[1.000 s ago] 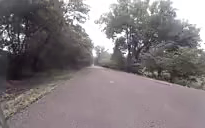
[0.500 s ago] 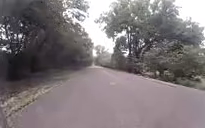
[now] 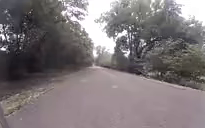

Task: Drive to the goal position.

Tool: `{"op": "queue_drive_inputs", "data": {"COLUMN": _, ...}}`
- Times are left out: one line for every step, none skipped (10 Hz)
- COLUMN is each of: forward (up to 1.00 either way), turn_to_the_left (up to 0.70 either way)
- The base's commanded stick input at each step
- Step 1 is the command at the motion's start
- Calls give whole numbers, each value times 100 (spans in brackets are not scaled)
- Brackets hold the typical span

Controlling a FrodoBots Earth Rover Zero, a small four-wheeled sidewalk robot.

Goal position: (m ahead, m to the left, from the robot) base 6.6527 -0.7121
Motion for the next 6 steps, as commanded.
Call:
{"op": "queue_drive_inputs", "data": {"forward": 70, "turn_to_the_left": 0}}
{"op": "queue_drive_inputs", "data": {"forward": 70, "turn_to_the_left": 0}}
{"op": "queue_drive_inputs", "data": {"forward": 70, "turn_to_the_left": 0}}
{"op": "queue_drive_inputs", "data": {"forward": 70, "turn_to_the_left": 0}}
{"op": "queue_drive_inputs", "data": {"forward": 70, "turn_to_the_left": 0}}
{"op": "queue_drive_inputs", "data": {"forward": 70, "turn_to_the_left": 0}}
